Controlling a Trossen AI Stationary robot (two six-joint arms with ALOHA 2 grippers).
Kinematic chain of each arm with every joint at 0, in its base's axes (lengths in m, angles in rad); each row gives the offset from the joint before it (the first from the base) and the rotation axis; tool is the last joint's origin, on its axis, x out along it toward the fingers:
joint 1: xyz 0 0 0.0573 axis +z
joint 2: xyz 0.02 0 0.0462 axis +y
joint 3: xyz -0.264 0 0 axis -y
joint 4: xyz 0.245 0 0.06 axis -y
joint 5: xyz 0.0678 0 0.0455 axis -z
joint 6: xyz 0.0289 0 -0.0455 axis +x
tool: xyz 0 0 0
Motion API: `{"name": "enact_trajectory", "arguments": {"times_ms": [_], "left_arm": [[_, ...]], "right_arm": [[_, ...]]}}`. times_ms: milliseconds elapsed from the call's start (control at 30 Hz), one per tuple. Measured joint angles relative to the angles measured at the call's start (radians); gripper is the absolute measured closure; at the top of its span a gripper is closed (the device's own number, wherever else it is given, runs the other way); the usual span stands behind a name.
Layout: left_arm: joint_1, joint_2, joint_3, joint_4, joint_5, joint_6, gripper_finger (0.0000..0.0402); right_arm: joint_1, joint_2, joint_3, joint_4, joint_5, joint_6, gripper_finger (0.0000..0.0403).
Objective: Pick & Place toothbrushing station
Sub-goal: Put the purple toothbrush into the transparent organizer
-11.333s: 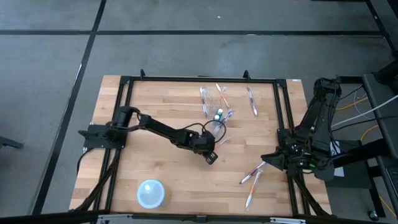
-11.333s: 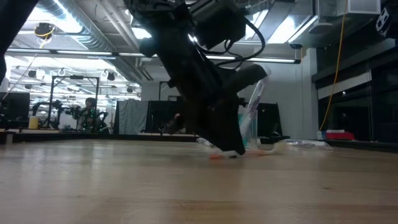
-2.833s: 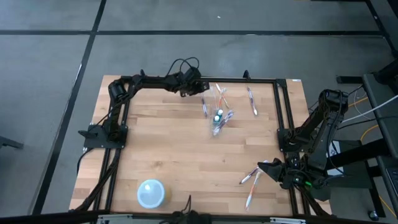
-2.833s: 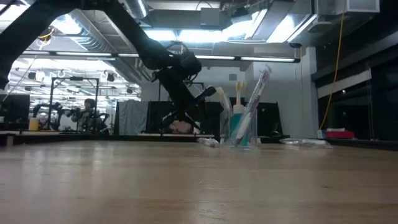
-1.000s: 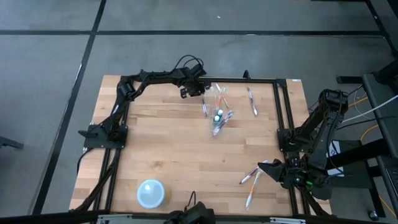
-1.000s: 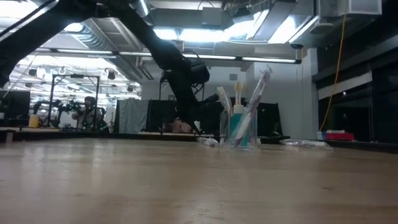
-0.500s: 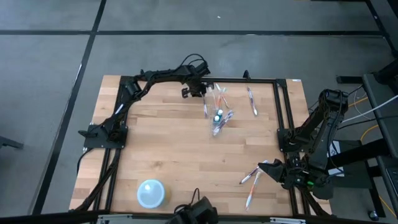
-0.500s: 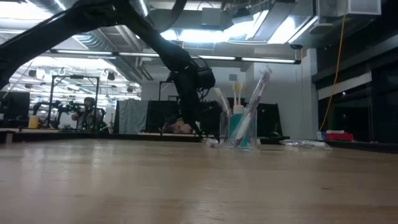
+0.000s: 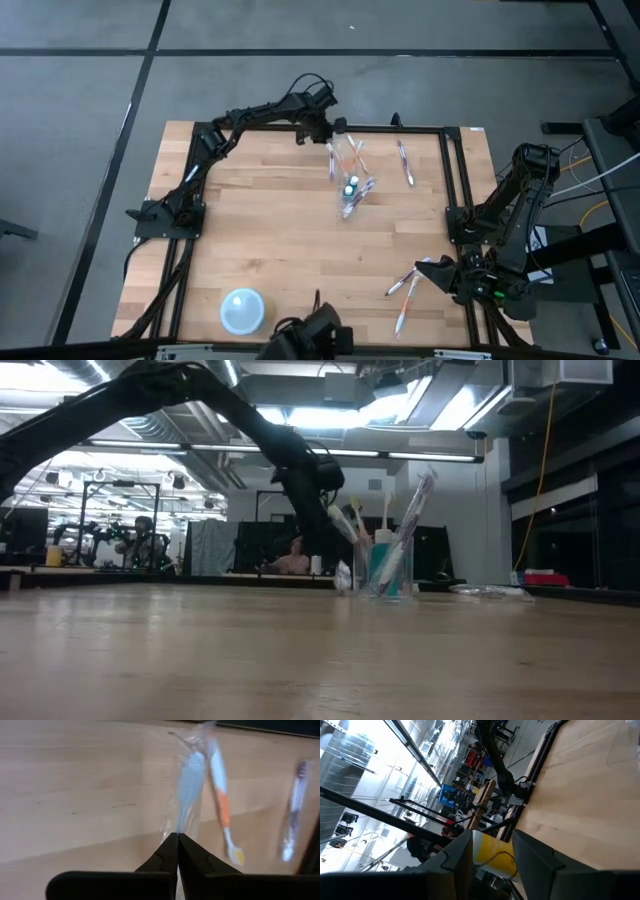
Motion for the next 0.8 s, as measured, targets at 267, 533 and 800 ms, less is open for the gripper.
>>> {"name": "enact_trajectory", "arguments": {"times_ms": [267,533,800], "left_arm": [[0.018,-0.004,0.035,-0.051,0.037,0.045,0.0392],[0.022,-0.004,0.029,-0.004,0.032,0.03,0.0311],[0.019,-0.004,0.029,-0.009,0.015,0.021,0.0264]], "right_arm": [[0.0,0.0,0.0,0.001,0.0,-0.009,0.0261],[0.0,0.0,0.0,0.001,0.0,0.01,0.0261],[0.0,0.0,0.0,0.001,0.0,-0.002,0.0261]]}}
